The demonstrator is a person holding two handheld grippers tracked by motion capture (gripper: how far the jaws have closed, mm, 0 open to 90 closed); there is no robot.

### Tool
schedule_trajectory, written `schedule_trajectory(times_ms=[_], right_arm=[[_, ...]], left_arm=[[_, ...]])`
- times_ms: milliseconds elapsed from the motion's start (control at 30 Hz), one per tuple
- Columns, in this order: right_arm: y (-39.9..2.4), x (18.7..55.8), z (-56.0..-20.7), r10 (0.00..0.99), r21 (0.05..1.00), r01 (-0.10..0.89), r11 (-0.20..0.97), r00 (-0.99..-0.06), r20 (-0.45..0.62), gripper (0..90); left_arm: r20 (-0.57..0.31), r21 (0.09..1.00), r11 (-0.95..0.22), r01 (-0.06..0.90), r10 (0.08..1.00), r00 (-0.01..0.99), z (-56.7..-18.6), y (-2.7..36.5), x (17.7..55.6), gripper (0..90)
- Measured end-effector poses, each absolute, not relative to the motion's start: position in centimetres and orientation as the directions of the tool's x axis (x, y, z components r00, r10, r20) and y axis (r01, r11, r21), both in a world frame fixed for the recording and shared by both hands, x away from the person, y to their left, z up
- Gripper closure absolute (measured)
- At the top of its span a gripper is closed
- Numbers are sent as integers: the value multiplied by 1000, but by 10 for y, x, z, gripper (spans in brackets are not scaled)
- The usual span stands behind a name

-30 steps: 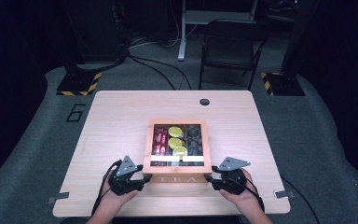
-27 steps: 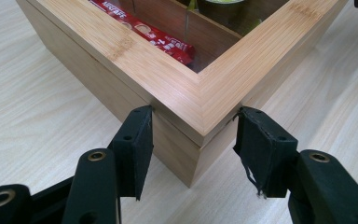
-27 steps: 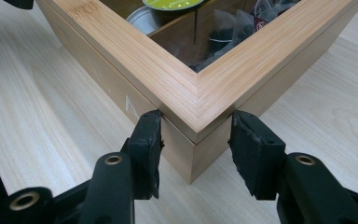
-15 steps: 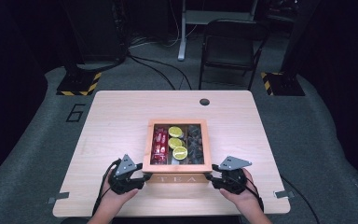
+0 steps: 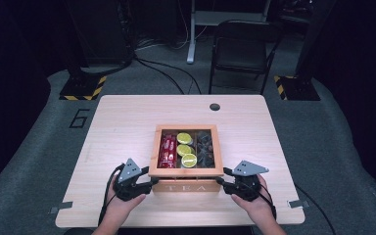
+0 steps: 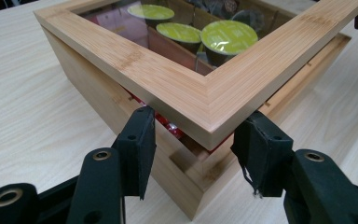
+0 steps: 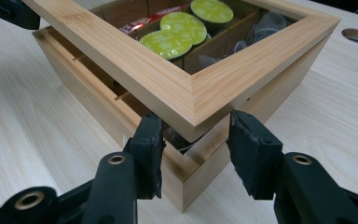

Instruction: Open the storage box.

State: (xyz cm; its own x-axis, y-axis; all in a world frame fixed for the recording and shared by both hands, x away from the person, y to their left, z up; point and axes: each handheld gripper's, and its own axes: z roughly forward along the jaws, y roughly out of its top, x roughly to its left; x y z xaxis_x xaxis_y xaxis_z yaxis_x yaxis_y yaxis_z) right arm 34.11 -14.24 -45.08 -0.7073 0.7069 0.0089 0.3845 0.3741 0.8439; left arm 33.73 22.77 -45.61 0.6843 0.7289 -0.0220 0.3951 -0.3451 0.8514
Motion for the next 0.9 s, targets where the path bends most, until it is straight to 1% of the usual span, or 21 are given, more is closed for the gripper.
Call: schedule_trajectory(times_ms=[367, 567, 900], right_arm=[[-143, 344, -438, 716, 845, 392, 363, -698, 17, 541], [-143, 347, -423, 717, 846, 395, 358, -697, 22, 540], [-143, 357, -399, 718, 853, 391, 345, -695, 28, 541]], left_arm=[[-45, 854, -321, 410, 739, 672, -442, 229, 340, 489], [-56, 856, -306, 417, 746, 663, -429, 232, 344, 488], [-45, 863, -300, 405, 755, 655, -404, 231, 351, 493]])
